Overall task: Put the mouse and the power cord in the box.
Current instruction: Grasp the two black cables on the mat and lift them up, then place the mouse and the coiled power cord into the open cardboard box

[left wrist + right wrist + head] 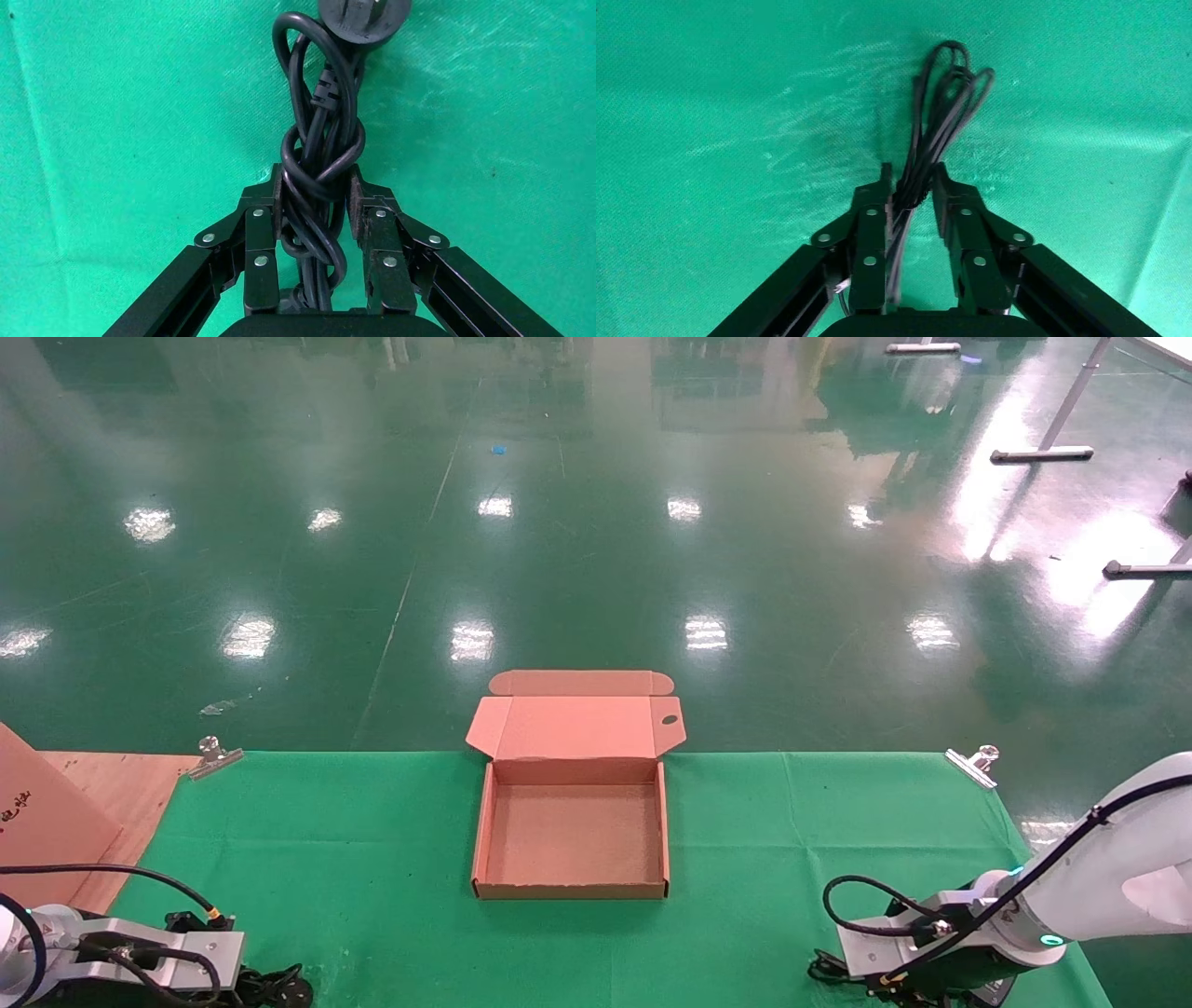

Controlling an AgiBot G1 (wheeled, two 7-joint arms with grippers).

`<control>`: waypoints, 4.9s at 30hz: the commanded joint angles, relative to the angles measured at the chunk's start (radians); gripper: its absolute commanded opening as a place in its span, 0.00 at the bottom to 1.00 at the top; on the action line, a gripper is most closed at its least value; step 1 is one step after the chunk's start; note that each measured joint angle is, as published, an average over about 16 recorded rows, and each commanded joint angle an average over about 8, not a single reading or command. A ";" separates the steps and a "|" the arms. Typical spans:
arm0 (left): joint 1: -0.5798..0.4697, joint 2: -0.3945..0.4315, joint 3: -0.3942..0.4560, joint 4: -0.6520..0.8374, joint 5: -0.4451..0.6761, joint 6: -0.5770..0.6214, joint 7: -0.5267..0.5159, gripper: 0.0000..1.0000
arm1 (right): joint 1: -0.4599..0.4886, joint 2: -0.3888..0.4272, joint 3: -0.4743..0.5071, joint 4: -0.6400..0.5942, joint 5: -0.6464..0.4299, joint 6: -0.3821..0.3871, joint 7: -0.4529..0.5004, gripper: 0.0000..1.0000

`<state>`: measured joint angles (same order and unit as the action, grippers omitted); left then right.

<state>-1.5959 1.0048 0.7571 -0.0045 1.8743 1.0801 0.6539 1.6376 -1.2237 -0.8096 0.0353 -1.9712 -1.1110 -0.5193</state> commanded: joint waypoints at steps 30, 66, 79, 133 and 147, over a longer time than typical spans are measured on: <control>-0.358 0.033 -0.012 -0.133 -0.020 0.371 0.014 0.00 | 0.333 0.085 0.091 0.146 0.132 -0.317 -0.038 0.00; -0.096 0.251 -0.273 -0.118 -0.389 -0.075 0.492 0.00 | 0.386 -0.126 -0.001 0.341 0.255 -0.230 0.154 0.00; 0.198 0.369 -0.300 -0.235 -0.539 -0.438 0.807 0.00 | 0.394 -0.088 -0.014 0.315 0.280 -0.292 0.114 0.00; 0.130 0.272 0.061 -0.171 -0.966 -0.270 0.393 1.00 | 0.316 -0.139 -0.073 0.358 0.336 -0.245 0.138 0.00; 0.097 0.079 -0.006 -0.091 -1.066 0.053 0.420 1.00 | 0.237 -0.151 -0.235 0.576 0.430 -0.043 0.283 0.00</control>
<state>-1.4997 1.0860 0.7559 -0.0979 0.8159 1.1241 1.0777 1.8718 -1.3739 -1.0455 0.6077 -1.5437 -1.1294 -0.2414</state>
